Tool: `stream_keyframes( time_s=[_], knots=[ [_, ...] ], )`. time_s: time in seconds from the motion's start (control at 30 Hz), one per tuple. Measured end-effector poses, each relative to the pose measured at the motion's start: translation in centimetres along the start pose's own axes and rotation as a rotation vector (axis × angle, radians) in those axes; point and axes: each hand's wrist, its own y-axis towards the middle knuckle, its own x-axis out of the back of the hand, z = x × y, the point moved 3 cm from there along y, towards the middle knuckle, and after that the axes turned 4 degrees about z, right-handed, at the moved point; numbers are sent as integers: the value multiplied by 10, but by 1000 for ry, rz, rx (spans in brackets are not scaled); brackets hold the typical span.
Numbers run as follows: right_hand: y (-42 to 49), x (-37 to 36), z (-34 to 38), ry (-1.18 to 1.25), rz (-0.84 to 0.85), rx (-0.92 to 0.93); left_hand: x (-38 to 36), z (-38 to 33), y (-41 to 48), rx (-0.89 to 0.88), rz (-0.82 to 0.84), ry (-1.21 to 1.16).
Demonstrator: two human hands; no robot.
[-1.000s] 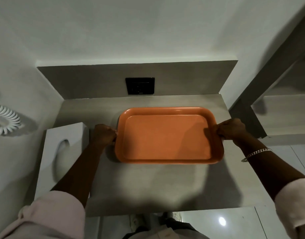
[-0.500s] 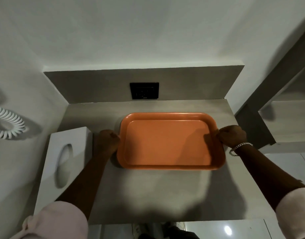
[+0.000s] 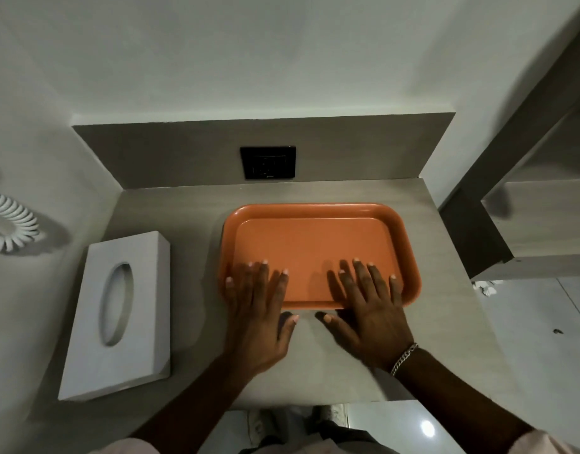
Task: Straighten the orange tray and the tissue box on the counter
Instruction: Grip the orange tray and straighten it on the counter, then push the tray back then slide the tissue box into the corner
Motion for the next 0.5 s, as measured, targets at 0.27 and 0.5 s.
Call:
stream_keyframes(
  time_s=[0.27,0.5],
  knots=[
    [-15,-29,10,-82,1,4,-19,-4,-14,68,13,44],
    [-3,-30,9,-103,-14,-14,-20,0,-5,85,15,67]
  ],
)
